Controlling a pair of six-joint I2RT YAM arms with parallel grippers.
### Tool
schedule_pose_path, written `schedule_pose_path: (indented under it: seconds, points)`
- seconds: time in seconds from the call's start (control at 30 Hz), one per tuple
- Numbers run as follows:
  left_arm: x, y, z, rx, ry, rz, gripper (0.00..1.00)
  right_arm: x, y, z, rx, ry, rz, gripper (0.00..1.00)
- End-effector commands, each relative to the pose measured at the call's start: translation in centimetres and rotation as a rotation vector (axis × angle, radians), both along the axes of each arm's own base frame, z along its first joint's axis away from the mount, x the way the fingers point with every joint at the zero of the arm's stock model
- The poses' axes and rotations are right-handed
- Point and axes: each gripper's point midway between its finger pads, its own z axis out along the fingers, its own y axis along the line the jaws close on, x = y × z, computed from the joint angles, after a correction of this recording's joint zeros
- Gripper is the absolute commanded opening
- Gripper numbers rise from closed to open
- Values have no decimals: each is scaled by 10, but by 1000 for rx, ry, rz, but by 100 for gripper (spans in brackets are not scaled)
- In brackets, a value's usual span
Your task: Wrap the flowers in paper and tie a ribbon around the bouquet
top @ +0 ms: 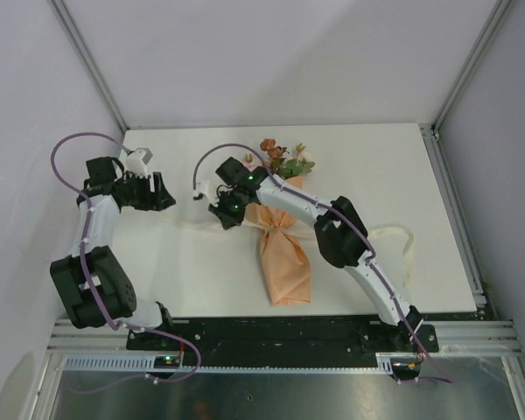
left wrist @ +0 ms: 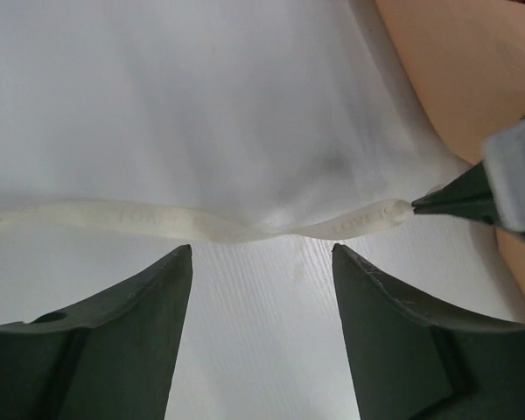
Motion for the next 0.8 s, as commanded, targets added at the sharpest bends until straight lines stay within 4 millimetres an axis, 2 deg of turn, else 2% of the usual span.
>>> schedule_pose_path:
  seconds: [0.0, 0.13, 0.27, 0.53, 0.77]
  points:
    - [1, -19, 17, 76, -205, -277, 72, 8, 20, 86, 233, -36, -8, 0]
    - [-13, -29, 13, 247, -397, -527, 74, 9, 18, 90, 265, -2, -16, 0]
    - [-25, -49, 1, 407, -529, -750, 73, 9, 13, 96, 296, 36, -24, 0]
    - [-28, -101, -12, 409, -602, -967, 66, 3, 7, 105, 340, 84, -22, 0]
    - [-27, -122, -28, 425, -587, -1055, 62, 3, -1, 113, 370, 101, -27, 0]
